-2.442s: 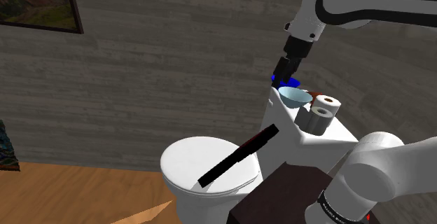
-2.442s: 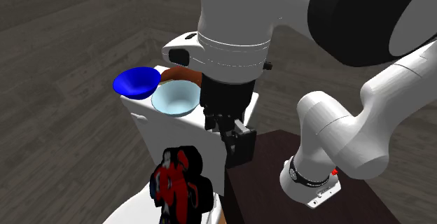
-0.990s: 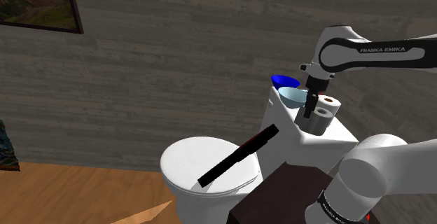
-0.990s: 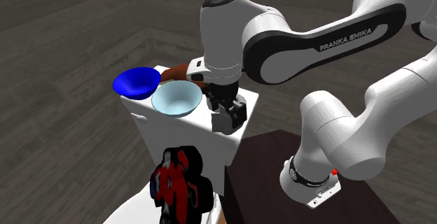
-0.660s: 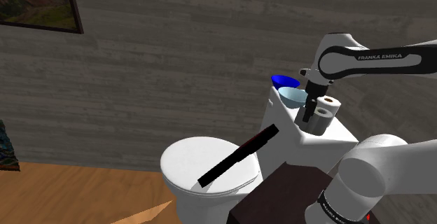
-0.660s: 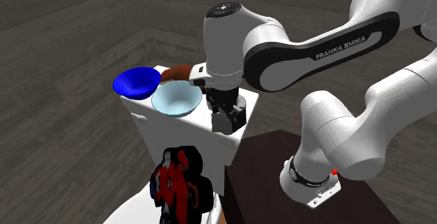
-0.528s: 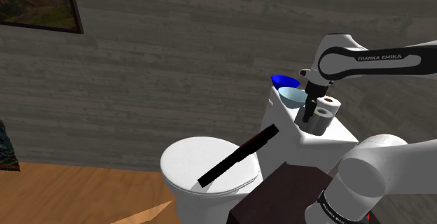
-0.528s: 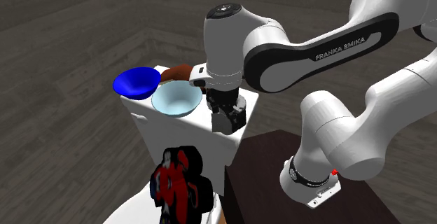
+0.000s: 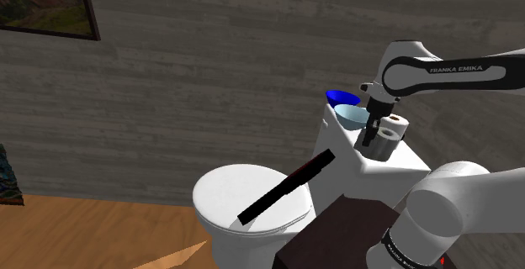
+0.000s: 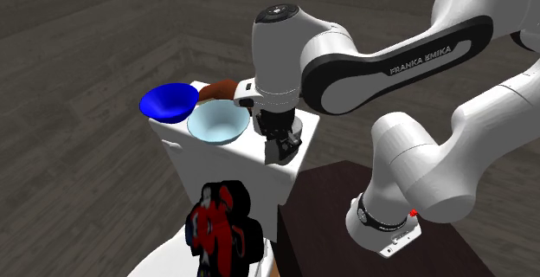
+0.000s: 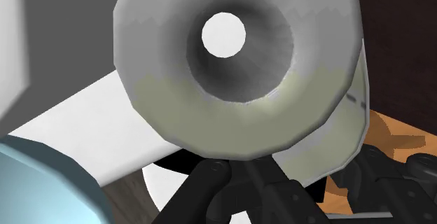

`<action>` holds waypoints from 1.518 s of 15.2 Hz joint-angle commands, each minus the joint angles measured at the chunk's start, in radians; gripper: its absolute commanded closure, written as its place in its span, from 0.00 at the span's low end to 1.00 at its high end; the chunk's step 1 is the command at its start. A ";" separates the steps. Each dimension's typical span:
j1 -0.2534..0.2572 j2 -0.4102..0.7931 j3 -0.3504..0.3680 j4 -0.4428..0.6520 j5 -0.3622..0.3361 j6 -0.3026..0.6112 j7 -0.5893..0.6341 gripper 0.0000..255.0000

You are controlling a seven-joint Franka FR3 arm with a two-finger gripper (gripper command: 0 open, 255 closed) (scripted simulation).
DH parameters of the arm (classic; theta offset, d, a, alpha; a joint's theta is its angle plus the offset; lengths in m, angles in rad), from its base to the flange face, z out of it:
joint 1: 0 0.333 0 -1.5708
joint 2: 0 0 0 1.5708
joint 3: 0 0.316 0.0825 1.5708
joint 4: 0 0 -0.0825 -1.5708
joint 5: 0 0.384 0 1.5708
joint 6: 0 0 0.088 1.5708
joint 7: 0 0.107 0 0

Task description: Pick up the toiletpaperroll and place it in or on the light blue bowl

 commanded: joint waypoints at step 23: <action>0.012 -0.021 0.058 0.198 0.055 -0.220 -0.014 1.00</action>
